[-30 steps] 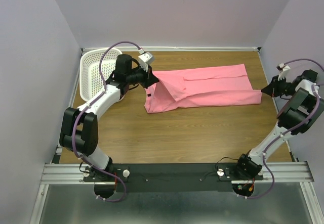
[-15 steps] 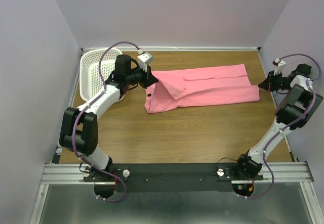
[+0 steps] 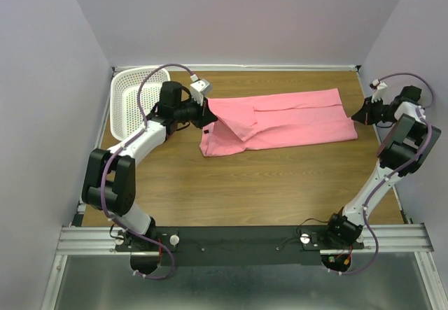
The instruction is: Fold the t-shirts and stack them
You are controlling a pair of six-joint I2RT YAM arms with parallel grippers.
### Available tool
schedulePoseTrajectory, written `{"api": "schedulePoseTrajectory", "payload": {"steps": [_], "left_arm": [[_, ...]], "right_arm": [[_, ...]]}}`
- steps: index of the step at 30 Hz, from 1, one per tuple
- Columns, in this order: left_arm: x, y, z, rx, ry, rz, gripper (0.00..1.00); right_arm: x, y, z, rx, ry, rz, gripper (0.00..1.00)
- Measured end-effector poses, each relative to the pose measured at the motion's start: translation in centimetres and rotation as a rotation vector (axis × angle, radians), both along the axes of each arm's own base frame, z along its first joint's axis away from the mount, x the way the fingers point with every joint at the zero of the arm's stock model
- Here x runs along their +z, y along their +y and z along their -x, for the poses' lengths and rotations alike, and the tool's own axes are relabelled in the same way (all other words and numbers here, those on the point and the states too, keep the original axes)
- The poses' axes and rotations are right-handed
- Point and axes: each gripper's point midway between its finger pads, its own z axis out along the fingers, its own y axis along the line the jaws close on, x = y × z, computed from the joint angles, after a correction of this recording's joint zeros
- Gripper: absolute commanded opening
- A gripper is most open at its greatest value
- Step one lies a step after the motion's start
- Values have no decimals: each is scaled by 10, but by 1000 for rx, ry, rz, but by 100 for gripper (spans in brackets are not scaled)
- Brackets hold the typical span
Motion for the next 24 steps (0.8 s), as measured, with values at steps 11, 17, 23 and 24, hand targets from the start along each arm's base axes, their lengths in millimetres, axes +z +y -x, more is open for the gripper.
{"api": "schedulePoseTrajectory", "payload": {"steps": [11,17,23,24], "left_arm": [[-7,5,10,4,30,-10,0],[-2,8,9,11,18,-6,0],[-2,12,7,23,19,-6,0],[-3,13,6,25,20,-6,0]], "right_arm": [[-4,9,-14,9,6,12,1],[-9,7,-20,-5,15,27,1],[-13,1,-21,-28,29,46,1],[-13,1,-21,-31,30,47,1]]}}
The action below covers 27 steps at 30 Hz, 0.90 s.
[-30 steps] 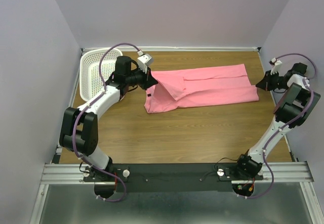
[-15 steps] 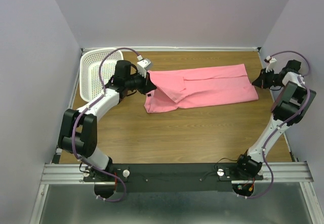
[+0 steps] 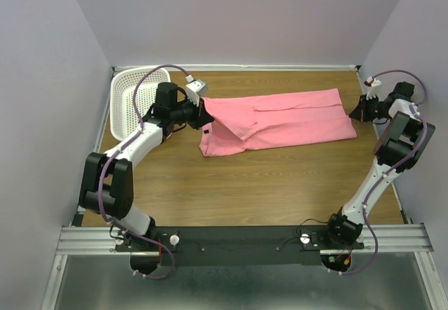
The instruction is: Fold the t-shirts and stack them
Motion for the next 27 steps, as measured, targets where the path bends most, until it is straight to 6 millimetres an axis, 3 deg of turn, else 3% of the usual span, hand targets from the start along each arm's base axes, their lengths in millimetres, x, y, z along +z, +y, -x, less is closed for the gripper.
{"api": "schedulePoseTrajectory", "payload": {"steps": [11,16,20,27], "left_arm": [[-3,2,-9,10,16,-5,0],[-9,1,-17,10,44,-15,0],[-15,0,-19,10,66,-21,0],[-14,0,-25,3,64,-32,0]], "right_arm": [[-7,-4,-5,-23,9,-1,6],[-9,-5,-5,-41,21,-3,32],[-8,-5,-6,-46,20,-2,35],[1,-2,-4,-52,9,-9,50]]}}
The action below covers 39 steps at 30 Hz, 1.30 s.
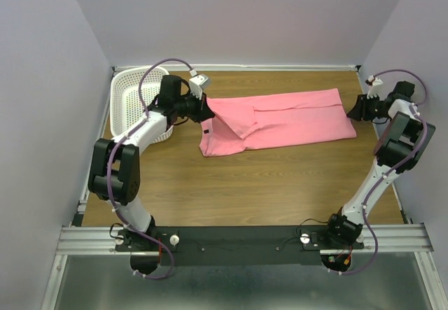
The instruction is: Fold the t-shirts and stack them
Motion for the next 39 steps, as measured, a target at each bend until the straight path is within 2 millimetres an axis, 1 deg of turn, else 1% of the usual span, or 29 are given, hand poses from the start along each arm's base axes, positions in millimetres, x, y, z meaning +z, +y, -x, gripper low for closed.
{"api": "schedulePoseTrajectory", "payload": {"steps": [2,7,10,15,20,26,27,34,39], "left_arm": [[2,-1,-5,-1,-3,-1,0],[0,-2,-15,1,2,-13,0],[-1,-3,-20,4,4,-18,0],[-2,-3,-27,7,11,-28,0],[-3,-3,-36,18,14,-44,0],[1,-7,-54,22,7,-47,0],[2,-8,-59,23,4,-48,0],[6,-12,-76,22,7,-52,0],[-1,-18,-84,11,27,-63,0]], "right_arm": [[7,3,4,4,-9,2,55],[31,10,12,11,-43,11,59],[39,13,15,14,-57,15,61],[38,22,27,24,-50,-5,61],[30,45,50,58,-26,-47,62],[30,64,61,94,-25,-74,63],[30,65,62,95,-24,-77,63],[29,71,69,107,-22,-90,64],[32,75,73,118,-33,-89,64]]}}
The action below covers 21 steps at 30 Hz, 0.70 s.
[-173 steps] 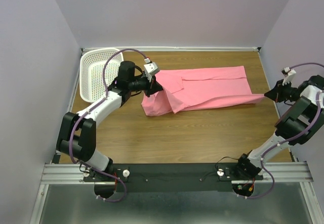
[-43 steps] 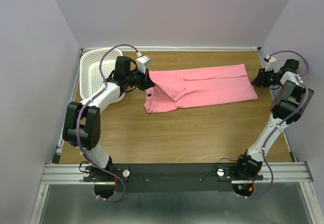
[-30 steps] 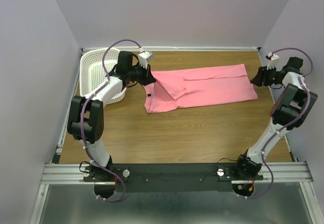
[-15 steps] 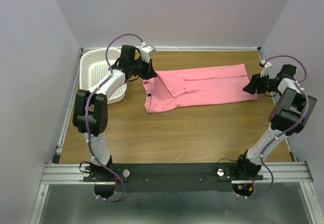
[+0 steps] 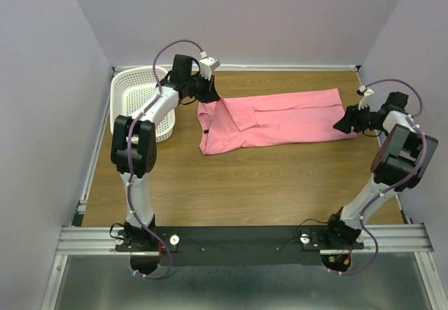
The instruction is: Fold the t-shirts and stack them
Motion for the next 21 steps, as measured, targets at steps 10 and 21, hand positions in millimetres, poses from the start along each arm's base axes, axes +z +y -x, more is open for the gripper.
{"api": "schedulePoseTrajectory", "payload": {"steps": [10,21], "left_arm": [[-17,-14,-9,-22,48,-38,0],[-9,-29,-29,-22,30,-59,0]], "right_arm": [[4,39,4,103,-19,21,65],[41,113,4,281,-112,65,66]]}}
